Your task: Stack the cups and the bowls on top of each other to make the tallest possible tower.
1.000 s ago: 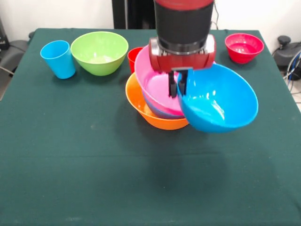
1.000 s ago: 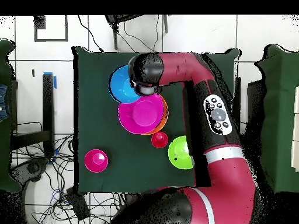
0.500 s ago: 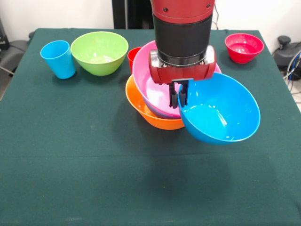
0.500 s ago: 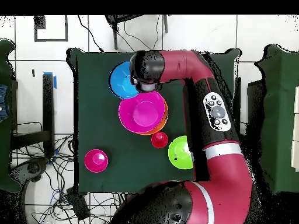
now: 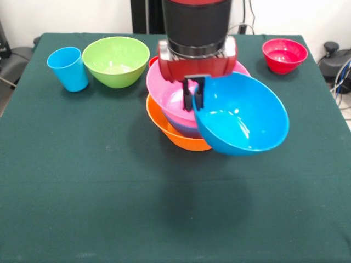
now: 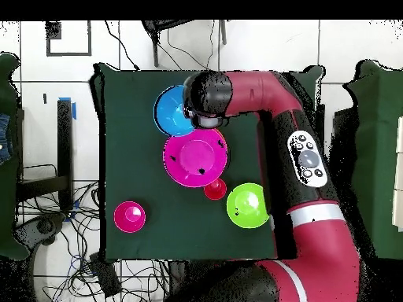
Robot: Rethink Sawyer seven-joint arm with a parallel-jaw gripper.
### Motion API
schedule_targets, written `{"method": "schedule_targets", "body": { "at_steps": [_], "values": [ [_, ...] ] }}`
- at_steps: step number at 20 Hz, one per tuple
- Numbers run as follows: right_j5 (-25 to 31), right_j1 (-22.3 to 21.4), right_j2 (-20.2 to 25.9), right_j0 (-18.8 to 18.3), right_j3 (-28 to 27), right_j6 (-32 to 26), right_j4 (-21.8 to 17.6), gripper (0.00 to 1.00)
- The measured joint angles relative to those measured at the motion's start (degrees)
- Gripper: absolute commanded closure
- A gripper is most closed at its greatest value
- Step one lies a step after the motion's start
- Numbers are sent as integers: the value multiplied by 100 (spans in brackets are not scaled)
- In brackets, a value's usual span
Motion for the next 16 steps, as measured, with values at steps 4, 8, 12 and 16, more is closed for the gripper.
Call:
{"method": "schedule_targets", "body": {
  "at_steps": [4, 8, 12, 16],
  "values": [
    [-2, -240, 44, -226, 399, -56, -24, 100],
    [-1, -522, 71, -414, 838, -56, -34, 100],
    [-25, -777, 114, -532, 1262, -56, -51, 100],
    [-272, -1023, 213, -672, 1783, -56, -78, 100]
  ]
}}
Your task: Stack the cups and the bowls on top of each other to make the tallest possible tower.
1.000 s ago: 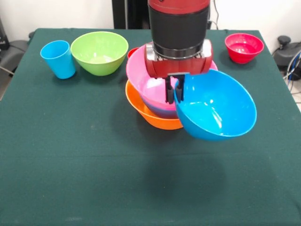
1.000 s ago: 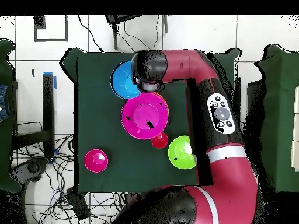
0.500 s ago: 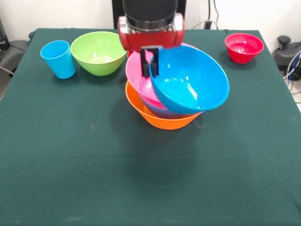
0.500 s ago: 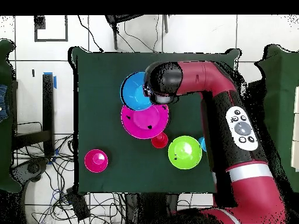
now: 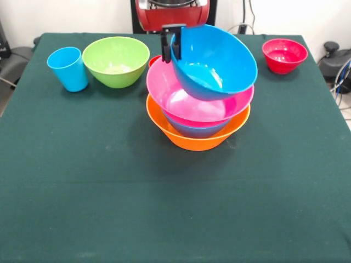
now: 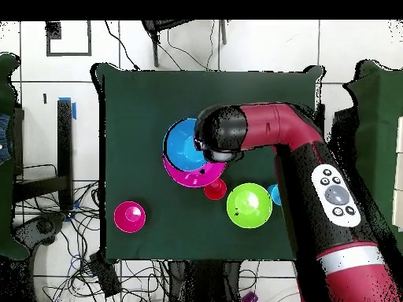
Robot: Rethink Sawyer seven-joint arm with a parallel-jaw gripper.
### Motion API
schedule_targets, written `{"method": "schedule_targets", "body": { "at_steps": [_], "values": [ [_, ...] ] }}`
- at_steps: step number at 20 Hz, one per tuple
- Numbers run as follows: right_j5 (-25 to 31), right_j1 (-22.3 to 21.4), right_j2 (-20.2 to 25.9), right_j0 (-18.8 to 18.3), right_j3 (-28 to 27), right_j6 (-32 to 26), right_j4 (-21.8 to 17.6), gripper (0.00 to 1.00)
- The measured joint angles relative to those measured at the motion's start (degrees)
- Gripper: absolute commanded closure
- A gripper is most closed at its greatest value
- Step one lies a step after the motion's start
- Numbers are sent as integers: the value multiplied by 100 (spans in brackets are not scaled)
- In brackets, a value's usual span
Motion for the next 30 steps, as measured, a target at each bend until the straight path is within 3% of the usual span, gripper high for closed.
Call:
{"method": "schedule_targets", "body": {
  "at_steps": [12, 17, 18, 30],
  "values": [
    [-1060, -185, 32, -173, 1010, 0, -441, 100],
    [-1090, -181, 38, -201, 1097, 0, -574, 100],
    [-1090, -179, 38, -205, 1106, 0, -606, 0],
    [-1090, -179, 125, -213, 1106, 0, -656, 0]
  ]
}}
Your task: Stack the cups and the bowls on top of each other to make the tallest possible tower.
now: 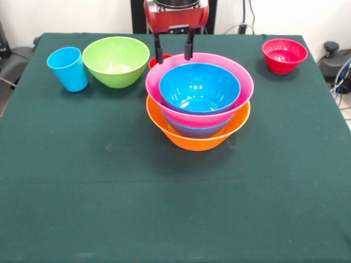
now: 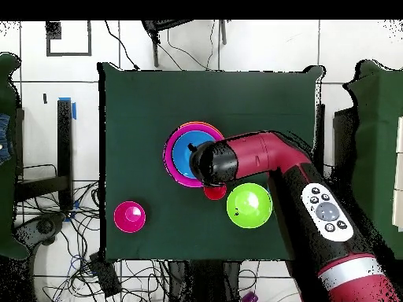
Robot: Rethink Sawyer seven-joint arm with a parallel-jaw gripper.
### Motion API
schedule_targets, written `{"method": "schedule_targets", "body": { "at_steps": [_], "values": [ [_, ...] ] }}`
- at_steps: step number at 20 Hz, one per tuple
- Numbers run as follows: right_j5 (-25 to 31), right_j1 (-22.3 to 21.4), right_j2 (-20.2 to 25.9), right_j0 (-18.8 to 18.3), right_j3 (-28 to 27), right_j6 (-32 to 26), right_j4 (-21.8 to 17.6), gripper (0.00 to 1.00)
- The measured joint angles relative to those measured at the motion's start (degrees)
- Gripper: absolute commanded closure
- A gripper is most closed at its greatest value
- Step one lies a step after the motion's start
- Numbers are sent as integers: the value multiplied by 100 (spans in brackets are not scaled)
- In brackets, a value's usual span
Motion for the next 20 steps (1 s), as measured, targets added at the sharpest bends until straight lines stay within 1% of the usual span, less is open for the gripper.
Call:
{"method": "schedule_targets", "body": {
  "at_steps": [10, 15, 20],
  "values": [
    [-40, 129, 1, 34, 22, 0, -45, 0],
    [-42, -57, -26, 28, 221, 0, -48, 0],
    [-42, -299, -100, -69, 565, 0, -54, 0]
  ]
}}
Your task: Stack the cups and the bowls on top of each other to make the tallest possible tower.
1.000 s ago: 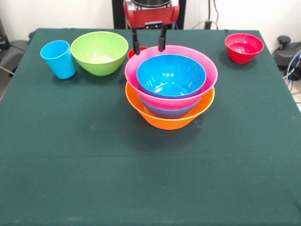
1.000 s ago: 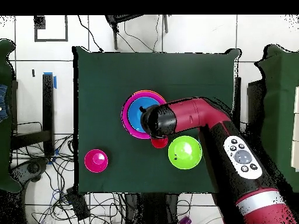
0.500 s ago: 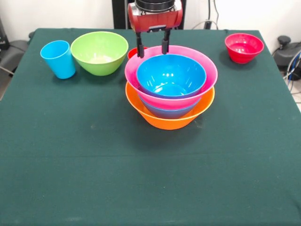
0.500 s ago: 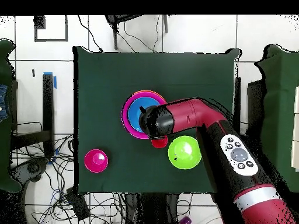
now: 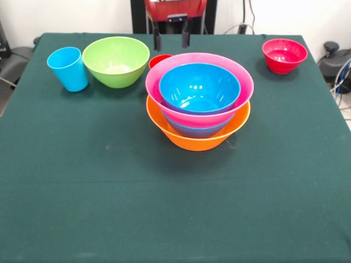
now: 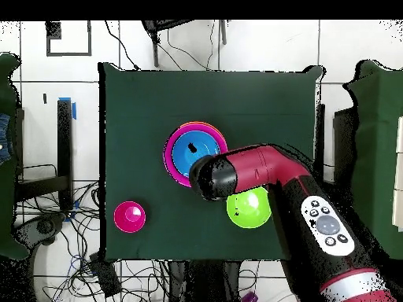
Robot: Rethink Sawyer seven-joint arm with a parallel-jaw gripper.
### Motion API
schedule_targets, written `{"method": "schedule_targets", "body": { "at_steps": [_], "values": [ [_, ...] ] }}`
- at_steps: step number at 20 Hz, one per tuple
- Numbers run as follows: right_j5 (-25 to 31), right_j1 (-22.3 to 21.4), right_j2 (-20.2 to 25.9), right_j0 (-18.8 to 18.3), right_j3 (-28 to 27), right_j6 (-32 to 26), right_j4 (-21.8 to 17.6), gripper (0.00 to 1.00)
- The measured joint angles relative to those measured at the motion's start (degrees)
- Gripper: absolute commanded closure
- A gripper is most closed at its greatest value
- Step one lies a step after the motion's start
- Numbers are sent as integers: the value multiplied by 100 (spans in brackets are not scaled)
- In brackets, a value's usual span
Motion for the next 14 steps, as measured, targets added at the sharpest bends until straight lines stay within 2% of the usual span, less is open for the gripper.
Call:
{"method": "schedule_targets", "body": {
  "at_steps": [8, 14],
  "values": [
    [-57, -82, -84, -388, 466, 0, -97, 0],
    [-322, -83, -128, -708, 664, 0, -440, 0]
  ]
}}
